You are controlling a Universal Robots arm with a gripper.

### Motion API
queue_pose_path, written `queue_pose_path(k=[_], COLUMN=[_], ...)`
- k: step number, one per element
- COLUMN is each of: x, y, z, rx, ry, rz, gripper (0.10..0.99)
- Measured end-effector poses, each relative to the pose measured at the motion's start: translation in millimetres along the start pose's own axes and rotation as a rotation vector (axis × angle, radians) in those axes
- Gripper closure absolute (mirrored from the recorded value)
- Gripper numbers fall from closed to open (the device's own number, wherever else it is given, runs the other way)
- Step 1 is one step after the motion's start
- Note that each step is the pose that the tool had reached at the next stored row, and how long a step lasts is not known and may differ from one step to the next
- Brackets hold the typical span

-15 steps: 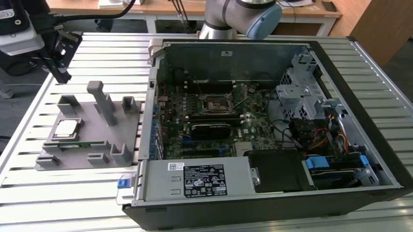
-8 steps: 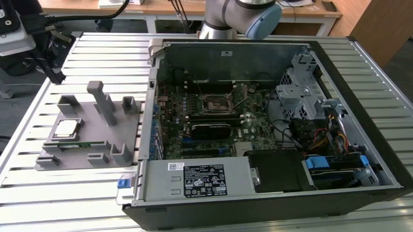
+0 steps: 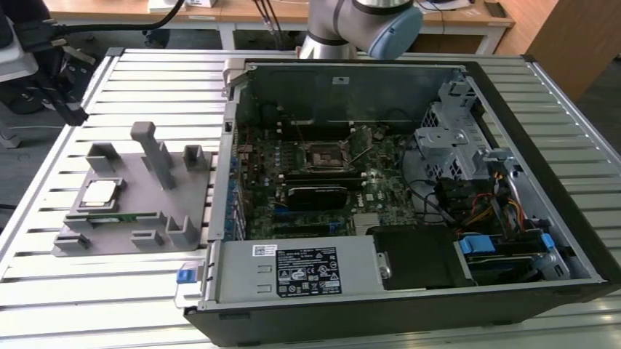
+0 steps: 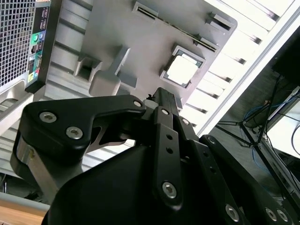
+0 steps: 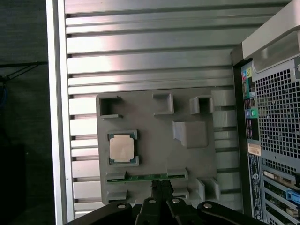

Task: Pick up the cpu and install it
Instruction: 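Reach for the cpu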

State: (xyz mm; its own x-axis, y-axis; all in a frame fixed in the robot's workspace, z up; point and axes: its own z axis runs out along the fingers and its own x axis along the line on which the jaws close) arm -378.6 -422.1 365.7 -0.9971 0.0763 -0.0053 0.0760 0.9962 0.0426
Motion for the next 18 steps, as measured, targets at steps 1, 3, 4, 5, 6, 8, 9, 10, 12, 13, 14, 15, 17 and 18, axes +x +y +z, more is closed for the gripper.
queue_pose_path(k=[1, 3, 4, 5, 6, 8, 9, 10, 12, 13, 14, 15, 17, 18], x=[2.4, 7.5, 9.5, 11.4, 13.5, 18.0, 20.2, 22.3, 26.5, 28.3, 30.1, 31.6, 35.1, 36.9], y=[0.7, 2.9, 4.1, 5.3, 6.5, 8.6, 9.5, 10.3, 11.3, 11.7, 12.1, 12.4, 12.9, 13.0], z=[0.2, 0.8, 1.3, 1.6, 1.9, 2.7, 3.2, 3.5, 4.3, 4.7, 5.0, 5.3, 6.1, 6.5], rx=[0.0, 0.0, 0.0, 0.0, 0.0, 0.0, 0.0, 0.0, 0.0, 0.0, 0.0, 0.0, 0.0, 0.0], ry=[0.0, 0.0, -0.0002, -0.0001, 0.0001, 0.0002, 0.0, 0.0001, 0.0, 0.0, 0.0001, 0.0, 0.0, 0.0001], rz=[0.0, 0.0, 0.0, 0.0, 0.0, 0.0, 0.0, 0.0, 0.0, 0.0, 0.0, 0.0, 0.0, 0.0], gripper=[0.98, 0.98, 0.98, 0.98, 0.98, 0.98, 0.98, 0.98, 0.98, 0.98, 0.98, 0.98, 0.98, 0.98])
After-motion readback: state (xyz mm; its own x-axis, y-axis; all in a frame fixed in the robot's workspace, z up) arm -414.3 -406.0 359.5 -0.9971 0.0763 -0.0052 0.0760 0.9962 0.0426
